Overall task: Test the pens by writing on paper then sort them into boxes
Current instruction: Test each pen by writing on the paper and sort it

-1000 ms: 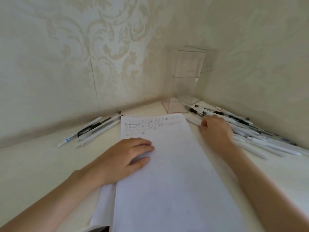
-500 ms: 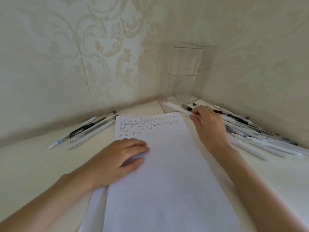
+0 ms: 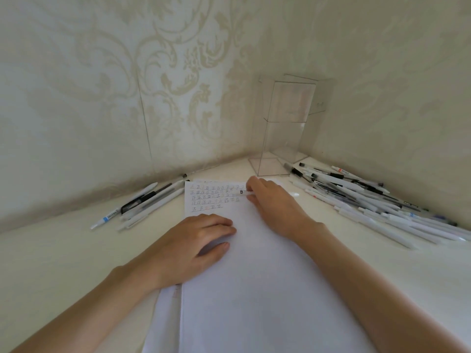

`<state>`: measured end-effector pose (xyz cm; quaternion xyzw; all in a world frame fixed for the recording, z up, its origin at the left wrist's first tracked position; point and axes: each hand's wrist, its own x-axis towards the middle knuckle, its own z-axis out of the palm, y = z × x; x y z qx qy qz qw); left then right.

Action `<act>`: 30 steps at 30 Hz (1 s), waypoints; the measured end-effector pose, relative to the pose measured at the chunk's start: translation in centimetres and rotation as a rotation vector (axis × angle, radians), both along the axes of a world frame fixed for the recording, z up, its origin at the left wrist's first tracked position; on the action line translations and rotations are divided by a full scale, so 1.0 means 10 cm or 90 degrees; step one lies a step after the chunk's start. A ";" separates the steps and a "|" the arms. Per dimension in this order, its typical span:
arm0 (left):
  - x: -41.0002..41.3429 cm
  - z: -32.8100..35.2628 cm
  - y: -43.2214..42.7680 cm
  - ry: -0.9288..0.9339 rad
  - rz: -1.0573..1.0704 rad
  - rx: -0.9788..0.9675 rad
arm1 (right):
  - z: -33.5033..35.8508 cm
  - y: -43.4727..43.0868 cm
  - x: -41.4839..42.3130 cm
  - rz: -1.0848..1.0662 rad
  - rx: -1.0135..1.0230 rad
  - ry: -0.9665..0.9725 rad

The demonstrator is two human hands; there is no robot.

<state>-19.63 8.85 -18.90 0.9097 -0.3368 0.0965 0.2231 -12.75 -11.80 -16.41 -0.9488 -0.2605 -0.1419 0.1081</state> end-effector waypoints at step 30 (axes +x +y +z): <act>-0.02 0.04 -0.01 0.027 0.007 0.008 | 0.19 0.51 -0.08 -0.092 0.636 0.234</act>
